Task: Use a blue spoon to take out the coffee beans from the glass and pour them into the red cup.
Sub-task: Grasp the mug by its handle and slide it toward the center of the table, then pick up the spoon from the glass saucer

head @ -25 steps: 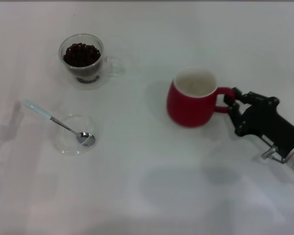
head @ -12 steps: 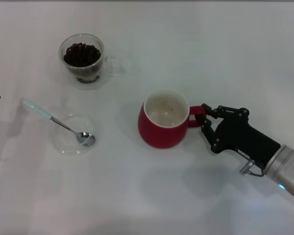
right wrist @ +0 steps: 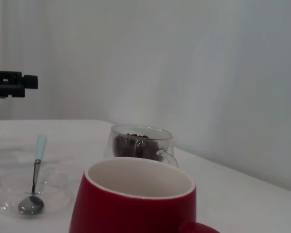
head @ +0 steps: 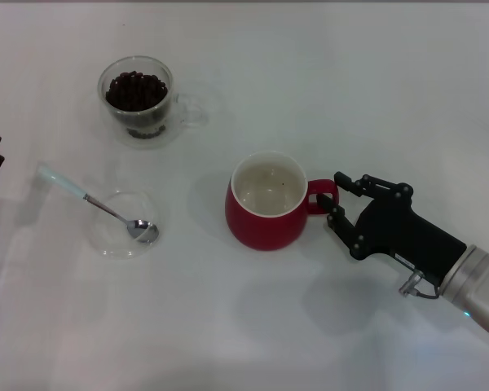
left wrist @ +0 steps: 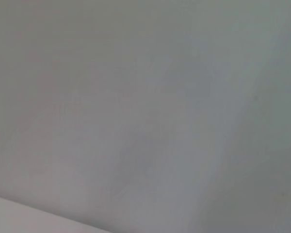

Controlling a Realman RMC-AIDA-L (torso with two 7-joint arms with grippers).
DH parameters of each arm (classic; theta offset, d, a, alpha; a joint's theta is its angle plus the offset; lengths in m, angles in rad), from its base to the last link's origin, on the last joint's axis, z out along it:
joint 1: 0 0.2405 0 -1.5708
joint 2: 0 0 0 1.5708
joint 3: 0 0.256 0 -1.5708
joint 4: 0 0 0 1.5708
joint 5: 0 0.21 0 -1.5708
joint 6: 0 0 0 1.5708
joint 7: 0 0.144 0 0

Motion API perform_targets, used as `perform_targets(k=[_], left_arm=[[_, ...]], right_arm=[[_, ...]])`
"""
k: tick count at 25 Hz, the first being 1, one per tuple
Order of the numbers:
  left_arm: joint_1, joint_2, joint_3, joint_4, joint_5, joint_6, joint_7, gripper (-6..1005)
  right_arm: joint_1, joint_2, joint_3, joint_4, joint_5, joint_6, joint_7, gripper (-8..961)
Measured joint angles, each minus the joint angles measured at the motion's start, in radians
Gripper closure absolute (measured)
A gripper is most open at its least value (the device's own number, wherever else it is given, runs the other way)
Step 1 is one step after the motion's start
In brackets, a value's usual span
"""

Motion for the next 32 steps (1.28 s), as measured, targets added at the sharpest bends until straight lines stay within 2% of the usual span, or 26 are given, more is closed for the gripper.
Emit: perform_targets(k=[6,11,14,19,22,25,28,30,32], left_arm=[[0.005,0.0,0.0,0.0,0.0,0.0,0.0,164],[0.012,0.0,0.0,-0.006,-0.005,0.0,0.0,164],[0.012,0.0,0.0,-0.006,-0.005,0.0,0.0,165],[0.016,0.0,0.0,-0.008,-0.003,0.0,-0.001,165],[0.025,0.001,0.0,-0.01,0.003,-0.001,-0.058,165],[0.024,0.007,0.001,-0.074,0.057,-0.005,-0.29,166],[0.003,0.009,0.001,-0.21,0.163,-0.008,-0.655,166],[-0.021,0.014,0.002,-0.283,0.252,-0.01,-0.888,166],[-0.039,0.02,0.001,-0.309,0.307,-0.005,-1.018,167]], right_arm=[[-0.004,-0.003,0.007,-0.009,0.005,-0.001,0.028,554],[-0.004,-0.014,-0.004,0.029,-0.009,-0.036,0.216,340],[-0.001,-0.015,-0.01,0.087,-0.021,-0.065,0.302,251],[-0.002,-0.014,-0.014,0.198,-0.052,-0.233,0.439,103],[-0.01,-0.012,0.008,0.269,-0.042,-0.337,0.473,103],[-0.029,-0.01,0.094,0.303,-0.019,-0.382,0.474,102],[-0.044,-0.008,0.175,0.306,-0.014,-0.435,0.466,103],[-0.043,-0.008,0.188,0.306,-0.014,-0.453,0.463,103],[-0.038,-0.008,0.189,0.306,-0.014,-0.459,0.463,104]])
